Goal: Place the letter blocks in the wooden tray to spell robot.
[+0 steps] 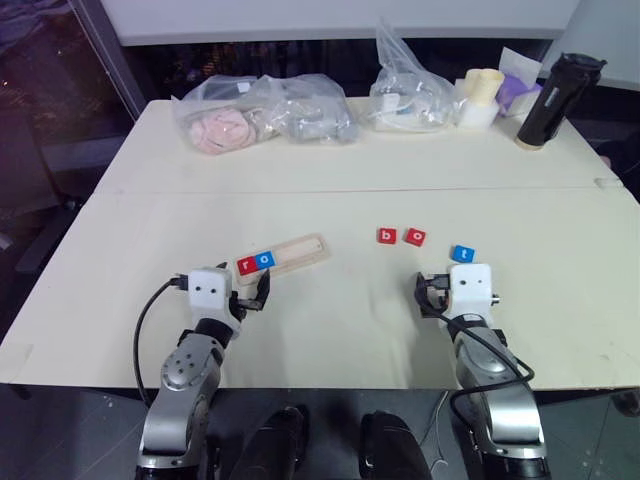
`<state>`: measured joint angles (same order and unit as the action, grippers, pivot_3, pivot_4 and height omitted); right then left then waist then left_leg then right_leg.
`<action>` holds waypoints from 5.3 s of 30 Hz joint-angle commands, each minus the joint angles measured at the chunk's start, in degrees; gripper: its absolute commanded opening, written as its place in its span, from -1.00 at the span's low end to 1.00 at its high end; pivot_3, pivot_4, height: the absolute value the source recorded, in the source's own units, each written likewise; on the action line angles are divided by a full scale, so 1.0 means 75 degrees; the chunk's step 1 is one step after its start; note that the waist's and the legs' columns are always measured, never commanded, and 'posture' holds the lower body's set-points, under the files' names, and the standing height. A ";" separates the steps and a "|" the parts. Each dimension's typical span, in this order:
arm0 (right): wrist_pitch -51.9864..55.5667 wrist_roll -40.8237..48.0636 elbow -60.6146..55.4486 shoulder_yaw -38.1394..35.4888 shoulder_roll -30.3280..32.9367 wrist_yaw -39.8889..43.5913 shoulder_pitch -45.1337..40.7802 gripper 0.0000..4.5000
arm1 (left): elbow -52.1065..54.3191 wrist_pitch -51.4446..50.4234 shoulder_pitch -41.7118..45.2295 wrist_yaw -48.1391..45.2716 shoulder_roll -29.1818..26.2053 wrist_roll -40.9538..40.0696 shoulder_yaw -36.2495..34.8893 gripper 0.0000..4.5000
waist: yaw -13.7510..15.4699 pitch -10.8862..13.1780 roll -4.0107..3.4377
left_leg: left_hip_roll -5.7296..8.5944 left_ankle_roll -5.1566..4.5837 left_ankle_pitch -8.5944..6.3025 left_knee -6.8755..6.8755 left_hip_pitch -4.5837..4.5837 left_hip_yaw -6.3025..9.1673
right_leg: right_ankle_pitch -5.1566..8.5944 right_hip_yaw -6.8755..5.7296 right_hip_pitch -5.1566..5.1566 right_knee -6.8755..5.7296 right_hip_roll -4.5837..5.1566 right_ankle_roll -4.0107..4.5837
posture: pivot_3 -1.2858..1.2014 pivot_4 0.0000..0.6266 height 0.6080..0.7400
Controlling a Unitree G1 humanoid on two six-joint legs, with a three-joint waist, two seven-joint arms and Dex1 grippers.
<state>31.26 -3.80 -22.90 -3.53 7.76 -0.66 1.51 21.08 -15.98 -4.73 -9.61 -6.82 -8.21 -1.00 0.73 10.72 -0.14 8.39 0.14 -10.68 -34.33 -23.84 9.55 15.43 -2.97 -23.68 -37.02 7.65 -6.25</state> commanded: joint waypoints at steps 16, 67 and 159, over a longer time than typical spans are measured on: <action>-0.0852 -0.0060 -0.0089 0.0616 0.0943 0.1168 -0.0311 0.97 | -0.1515 -0.0657 0.1723 -0.4759 -0.3787 -0.2358 -0.1202 1.00 | -0.0008 0.0001 -0.0002 | -0.0004 -0.0001 0.0002 0.0007 0.0001 -0.0001 | 0.0009 0.0000 -0.0010 -0.0005 -0.0008 0.0021 | 0.03 -0.52 0.97; 0.1093 0.3515 -0.2152 0.0381 0.5249 0.5983 -0.1327 0.97 | -0.8532 0.3213 0.5711 -0.8622 -0.3782 0.0603 0.1121 1.00 | 0.0009 0.0033 0.0107 | 0.0003 -0.0042 0.0004 -0.0115 -0.0068 -0.0005 | -0.0073 -0.0019 0.0004 0.0022 0.0002 -0.0015 | 0.03 -0.52 0.97; 0.0760 0.2868 -0.0975 0.0450 0.4926 0.5292 -0.2462 1.00 | -0.3094 -0.0192 0.4069 -0.8810 -0.4982 -0.2035 0.0075 0.99 | -0.0154 0.0017 0.0082 | -0.0011 -0.0042 0.0004 -0.0110 -0.0060 -0.0009 | -0.0076 -0.0006 -0.0001 0.0010 -0.0007 -0.0004 | 0.03 -0.52 0.97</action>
<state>37.24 18.98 -31.07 0.00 45.96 41.78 -14.78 -7.31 -13.44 24.81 -78.19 -44.46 -17.80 4.56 -0.43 10.85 0.47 8.31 -0.17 -10.65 -35.16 -24.30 9.48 14.86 -3.01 -23.71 -36.95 7.59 -6.28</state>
